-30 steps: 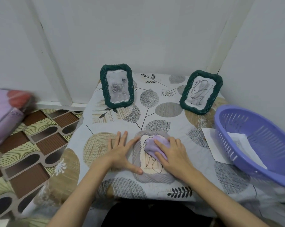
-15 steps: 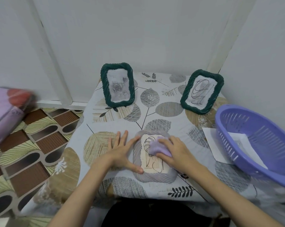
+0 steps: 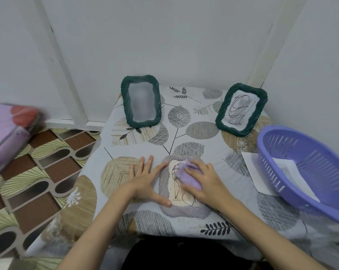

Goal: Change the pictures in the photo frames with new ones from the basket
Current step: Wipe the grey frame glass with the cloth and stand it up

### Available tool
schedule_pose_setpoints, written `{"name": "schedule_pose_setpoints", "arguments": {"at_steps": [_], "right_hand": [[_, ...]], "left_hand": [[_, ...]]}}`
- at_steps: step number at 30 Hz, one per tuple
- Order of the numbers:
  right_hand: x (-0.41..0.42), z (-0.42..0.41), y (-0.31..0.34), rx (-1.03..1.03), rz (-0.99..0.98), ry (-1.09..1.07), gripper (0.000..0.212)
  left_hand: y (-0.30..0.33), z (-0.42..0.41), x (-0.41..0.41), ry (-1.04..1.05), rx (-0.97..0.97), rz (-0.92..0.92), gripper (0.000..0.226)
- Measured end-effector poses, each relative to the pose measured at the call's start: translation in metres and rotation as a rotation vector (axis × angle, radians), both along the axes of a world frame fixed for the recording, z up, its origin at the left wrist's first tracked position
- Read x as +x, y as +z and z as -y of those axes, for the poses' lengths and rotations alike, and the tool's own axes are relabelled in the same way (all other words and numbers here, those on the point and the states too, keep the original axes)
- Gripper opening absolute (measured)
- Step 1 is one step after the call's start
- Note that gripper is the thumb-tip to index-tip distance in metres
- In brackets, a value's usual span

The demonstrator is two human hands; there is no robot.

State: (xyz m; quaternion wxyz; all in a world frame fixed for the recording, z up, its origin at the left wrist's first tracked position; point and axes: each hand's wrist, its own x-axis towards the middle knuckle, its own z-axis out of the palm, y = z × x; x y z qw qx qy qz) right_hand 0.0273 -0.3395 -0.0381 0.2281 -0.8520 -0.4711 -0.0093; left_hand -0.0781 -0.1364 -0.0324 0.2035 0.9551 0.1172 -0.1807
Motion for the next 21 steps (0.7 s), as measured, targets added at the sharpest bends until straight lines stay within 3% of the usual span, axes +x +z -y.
{"name": "schedule_pose_setpoints", "arguments": {"at_steps": [3, 8, 10, 12, 15, 18, 21], "right_hand": [[0.004, 0.002, -0.004, -0.023, 0.024, 0.040, 0.054], [0.000, -0.017, 0.008, 0.125, -0.244, -0.002, 0.047], [-0.006, -0.012, 0.008, 0.091, -0.241, 0.074, 0.043], [-0.008, 0.000, 0.007, 0.055, -0.242, 0.109, 0.055], [0.001, 0.009, 0.004, 0.041, -0.209, 0.005, 0.062], [0.006, -0.009, 0.006, 0.051, -0.182, -0.121, 0.054], [-0.001, -0.026, 0.006, 0.072, -0.193, -0.080, 0.046]], "left_hand": [[0.001, 0.000, 0.000, -0.003, 0.005, -0.005, 0.125], [0.001, 0.000, 0.000, 0.003, -0.011, -0.006, 0.125], [0.001, 0.000, 0.000, 0.002, -0.011, -0.007, 0.124], [0.001, 0.000, 0.000, 0.000, -0.014, -0.007, 0.123], [0.001, 0.000, 0.000, 0.001, -0.017, -0.006, 0.124], [0.001, 0.000, 0.000, 0.001, -0.021, -0.003, 0.124], [0.002, 0.001, -0.001, 0.000, -0.011, -0.007, 0.124]]}}
